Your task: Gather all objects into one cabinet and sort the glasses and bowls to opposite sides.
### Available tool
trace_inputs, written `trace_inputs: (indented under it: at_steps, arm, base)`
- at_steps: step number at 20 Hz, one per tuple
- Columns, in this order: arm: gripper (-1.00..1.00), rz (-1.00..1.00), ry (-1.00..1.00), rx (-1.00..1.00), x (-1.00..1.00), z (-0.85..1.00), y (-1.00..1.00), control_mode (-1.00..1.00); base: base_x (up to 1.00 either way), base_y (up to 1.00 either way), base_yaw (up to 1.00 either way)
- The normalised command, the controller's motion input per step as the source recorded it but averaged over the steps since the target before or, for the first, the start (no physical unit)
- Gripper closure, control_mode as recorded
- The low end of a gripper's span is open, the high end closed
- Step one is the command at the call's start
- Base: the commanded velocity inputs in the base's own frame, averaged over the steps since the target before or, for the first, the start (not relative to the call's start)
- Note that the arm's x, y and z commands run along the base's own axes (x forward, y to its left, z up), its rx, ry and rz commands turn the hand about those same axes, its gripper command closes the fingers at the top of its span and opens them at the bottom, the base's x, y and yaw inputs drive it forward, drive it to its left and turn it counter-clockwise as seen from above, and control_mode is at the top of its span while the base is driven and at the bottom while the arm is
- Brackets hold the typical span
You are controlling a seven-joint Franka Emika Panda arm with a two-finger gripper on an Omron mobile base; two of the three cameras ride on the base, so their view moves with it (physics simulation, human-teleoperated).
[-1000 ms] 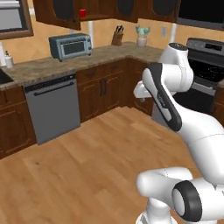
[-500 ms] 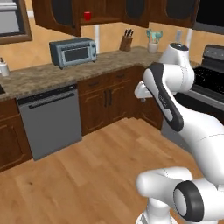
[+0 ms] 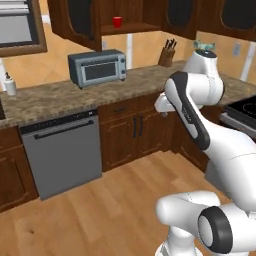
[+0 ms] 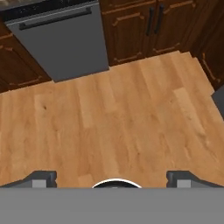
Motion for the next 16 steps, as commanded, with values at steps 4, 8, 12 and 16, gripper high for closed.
trace_inputs:
  at_steps: [4,8,12,16]
  arm:
    - [-1.0,0.0,0.0,0.0,0.0,0.0,0.0,1.0]
    - [-1.0,0.0,0.0,0.0,0.0,0.0,0.0,1.0]
    - [-1.0,0.0,0.0,0.0,0.0,0.0,0.0,1.0]
    - [-1.0,0.0,0.0,0.0,0.0,0.0,0.0,1.0]
  base:
    - [1.0,-0.52,0.32]
    - [1.0,-0.63,0.31]
    - [1.0,-0.62,0.26]
    - [1.0,-0.42,0.24]
